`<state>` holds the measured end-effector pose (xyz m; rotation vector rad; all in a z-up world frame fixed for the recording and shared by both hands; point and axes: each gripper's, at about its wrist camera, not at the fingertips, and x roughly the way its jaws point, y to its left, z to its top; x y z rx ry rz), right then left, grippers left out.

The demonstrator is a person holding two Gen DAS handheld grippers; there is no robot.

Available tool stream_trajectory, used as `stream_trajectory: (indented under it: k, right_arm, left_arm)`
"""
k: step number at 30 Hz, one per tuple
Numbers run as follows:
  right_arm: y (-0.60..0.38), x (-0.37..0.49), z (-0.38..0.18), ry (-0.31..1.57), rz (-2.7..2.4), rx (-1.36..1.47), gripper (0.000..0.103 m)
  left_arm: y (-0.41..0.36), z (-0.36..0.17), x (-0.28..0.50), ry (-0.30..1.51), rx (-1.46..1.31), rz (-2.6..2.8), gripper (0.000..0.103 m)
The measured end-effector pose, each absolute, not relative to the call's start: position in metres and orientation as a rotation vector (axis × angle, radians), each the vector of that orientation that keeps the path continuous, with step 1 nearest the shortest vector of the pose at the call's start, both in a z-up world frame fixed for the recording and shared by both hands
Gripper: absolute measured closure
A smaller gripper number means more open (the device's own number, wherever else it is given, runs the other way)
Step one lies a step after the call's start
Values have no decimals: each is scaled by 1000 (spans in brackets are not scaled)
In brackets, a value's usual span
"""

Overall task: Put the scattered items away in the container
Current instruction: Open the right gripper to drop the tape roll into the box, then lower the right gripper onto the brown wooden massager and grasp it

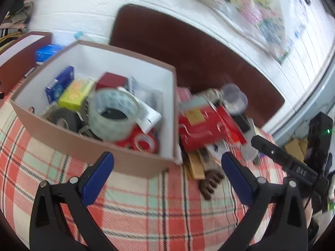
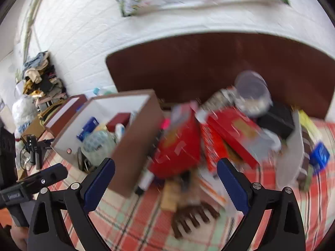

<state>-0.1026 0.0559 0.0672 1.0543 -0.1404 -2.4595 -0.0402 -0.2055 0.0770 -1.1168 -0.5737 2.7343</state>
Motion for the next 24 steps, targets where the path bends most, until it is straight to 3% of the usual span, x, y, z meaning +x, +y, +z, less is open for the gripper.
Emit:
stream_trajectory:
  k: [6,12,18,24]
  right_arm:
    - [101,-86,22,-357,-2344,1284,5]
    - [127,-71,-5,-507,-2295,1326,5]
    - [142,-80,-31,-776,-2105,1457,5]
    - [131,-113,-45,-802,-2070,1637,5]
  left_arm:
    - [-139,55,-20,-378,-1159,2636,1]
    - [-91,37,-13,-204,-1183,2579,1]
    - [-75,16,-25,-245,-1247,2490,1]
    - [-65,2,-48,-245,-1294,2450,1]
